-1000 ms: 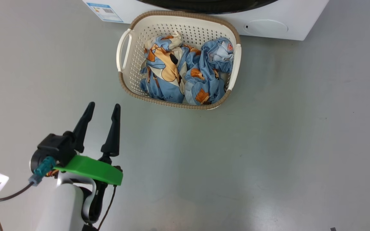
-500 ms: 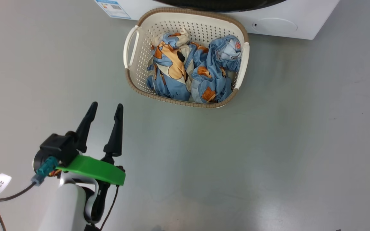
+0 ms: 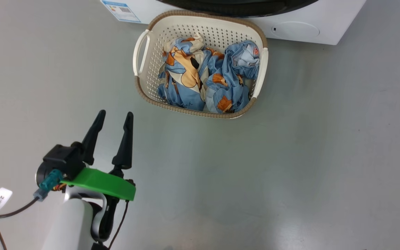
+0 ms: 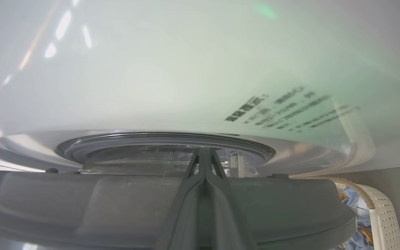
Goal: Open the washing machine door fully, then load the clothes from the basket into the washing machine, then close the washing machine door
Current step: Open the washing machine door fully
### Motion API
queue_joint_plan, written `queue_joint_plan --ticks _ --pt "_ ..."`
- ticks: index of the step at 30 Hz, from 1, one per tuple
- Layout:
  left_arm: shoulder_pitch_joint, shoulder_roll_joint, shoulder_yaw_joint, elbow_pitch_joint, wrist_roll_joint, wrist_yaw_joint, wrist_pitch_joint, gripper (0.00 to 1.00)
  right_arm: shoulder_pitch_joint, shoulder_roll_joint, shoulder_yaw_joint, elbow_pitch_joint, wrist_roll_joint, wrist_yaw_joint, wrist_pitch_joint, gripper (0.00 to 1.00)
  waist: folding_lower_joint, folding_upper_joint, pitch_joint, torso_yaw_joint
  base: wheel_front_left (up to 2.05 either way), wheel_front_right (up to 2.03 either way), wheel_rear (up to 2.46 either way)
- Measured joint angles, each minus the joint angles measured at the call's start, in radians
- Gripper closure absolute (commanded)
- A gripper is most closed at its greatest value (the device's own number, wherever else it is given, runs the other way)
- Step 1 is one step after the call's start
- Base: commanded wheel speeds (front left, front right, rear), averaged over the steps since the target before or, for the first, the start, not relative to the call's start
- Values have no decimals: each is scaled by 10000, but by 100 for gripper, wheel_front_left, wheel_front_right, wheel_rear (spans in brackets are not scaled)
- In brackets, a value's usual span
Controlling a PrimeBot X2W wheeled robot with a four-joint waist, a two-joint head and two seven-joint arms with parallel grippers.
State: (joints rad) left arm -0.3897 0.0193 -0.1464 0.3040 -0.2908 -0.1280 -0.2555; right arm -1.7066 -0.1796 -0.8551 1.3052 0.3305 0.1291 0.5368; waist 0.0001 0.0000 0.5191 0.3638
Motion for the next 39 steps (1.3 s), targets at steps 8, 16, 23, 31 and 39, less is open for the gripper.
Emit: queue_joint_plan --ticks 8,16,23,31,39 --pt "7 0 -8 -52 0 0 -2 0 1 -44 -301 -84 -639 0 713 100 0 0 -102 1 0 0 0" --pt "26 0 0 -81 0 0 0 0 -2 -79 -550 -121 -1361 0 1373 100 0 0 -173 31 0 0 0" --pt "26 0 12 -209 0 0 -2 0 -10 -46 -656 -138 -1634 0 2069 100 0 0 -187 -10 0 0 0" --pt "26 0 65 -297 2 0 -2 0 -13 98 -545 -178 -1599 -2 3104 100 0 0 -298 -157 0 0 0" --pt "36 0 113 -341 4 0 -2 0 -2 882 59 -416 -926 -2 4249 100 0 0 -456 -244 0 0 0"
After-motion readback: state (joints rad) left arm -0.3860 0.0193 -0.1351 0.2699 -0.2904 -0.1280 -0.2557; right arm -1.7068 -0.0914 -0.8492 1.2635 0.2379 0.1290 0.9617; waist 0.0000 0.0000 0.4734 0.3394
